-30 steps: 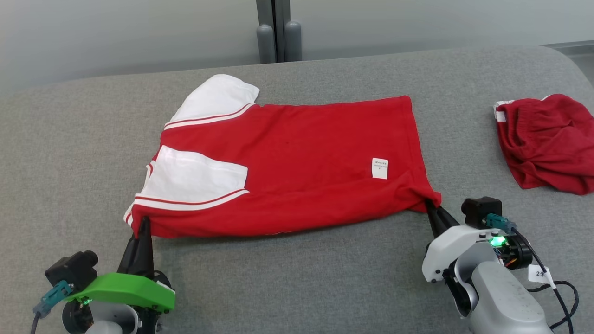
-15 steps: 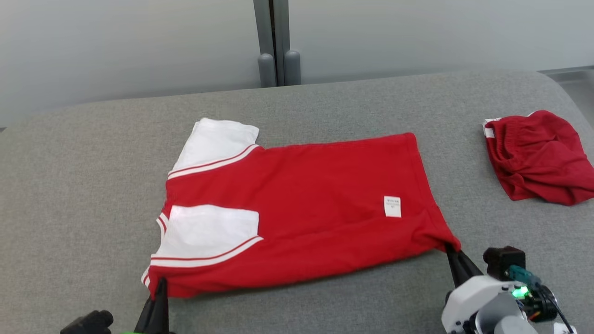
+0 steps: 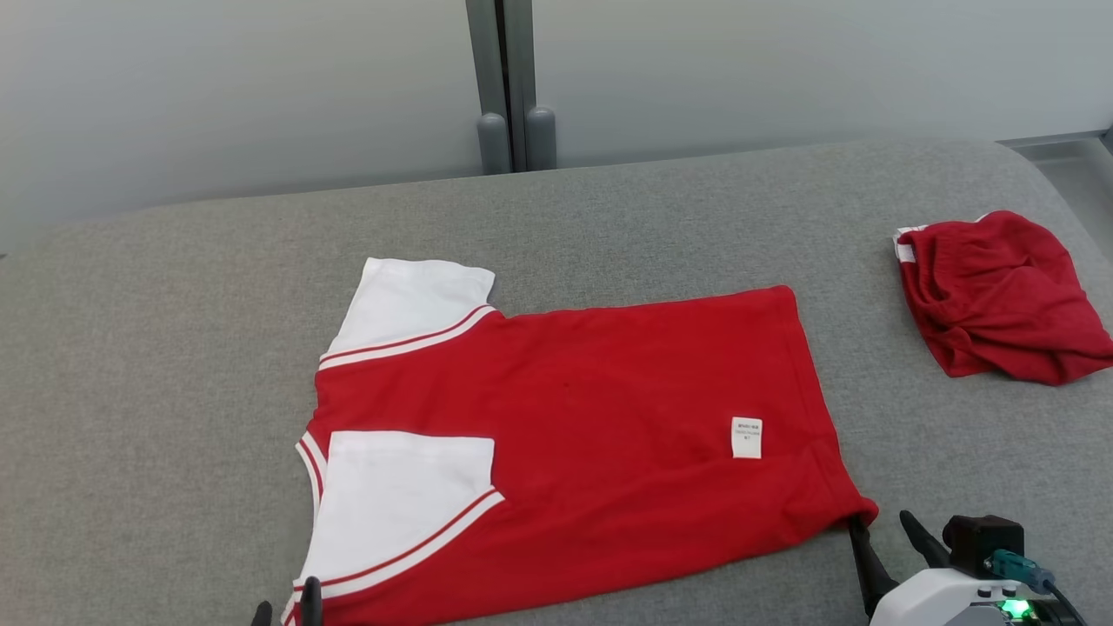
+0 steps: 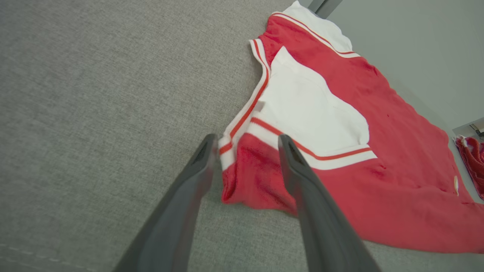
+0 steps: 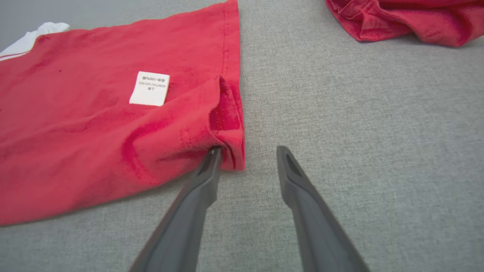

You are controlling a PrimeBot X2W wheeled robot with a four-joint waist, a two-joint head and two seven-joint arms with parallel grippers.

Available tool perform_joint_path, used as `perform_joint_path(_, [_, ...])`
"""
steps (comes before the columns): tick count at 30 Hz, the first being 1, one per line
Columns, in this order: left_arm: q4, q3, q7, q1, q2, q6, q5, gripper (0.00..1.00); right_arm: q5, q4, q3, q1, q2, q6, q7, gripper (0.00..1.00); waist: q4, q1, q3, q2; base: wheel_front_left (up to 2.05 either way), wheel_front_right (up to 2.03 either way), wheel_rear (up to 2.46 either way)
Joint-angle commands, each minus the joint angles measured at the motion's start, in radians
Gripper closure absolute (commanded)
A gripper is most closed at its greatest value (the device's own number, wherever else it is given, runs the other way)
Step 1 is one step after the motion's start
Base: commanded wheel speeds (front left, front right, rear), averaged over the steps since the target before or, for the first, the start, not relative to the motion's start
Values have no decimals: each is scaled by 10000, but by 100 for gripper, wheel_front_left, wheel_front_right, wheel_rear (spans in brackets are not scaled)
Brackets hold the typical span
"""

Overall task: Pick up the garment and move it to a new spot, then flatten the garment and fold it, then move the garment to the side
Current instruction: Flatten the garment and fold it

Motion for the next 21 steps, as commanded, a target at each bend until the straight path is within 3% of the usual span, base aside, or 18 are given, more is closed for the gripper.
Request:
perform_joint_path(1, [-34,62,-95,-134,147,66,134,0,-66,-36,-74,173,-39,-17,-48,0,-30,0,45,-1,0,0,0])
perform_joint_path(6, [-535,173,-86,-559,698,57,438,0,-334,-568,-278,-31,-39,-17,-92,0,-155,0,225,-1,0,0,0])
perform_joint_path(9, [-1034,74,425,-1480,1530,-17,980,0,-551,-1157,-305,-426,-37,-17,11,0,-236,0,413,-1,0,0,0])
perform_joint_path(16, [-1868,-474,2248,-4428,3161,-571,1753,0,-975,-1929,171,-1577,-39,-17,373,0,-573,0,1221,-1,0,0,0])
perform_joint_path(21, [-1499,-1124,3462,-6687,3716,-889,1982,0,-1139,-1903,705,-2561,-39,-17,485,0,-1004,0,2058,-1,0,0,0])
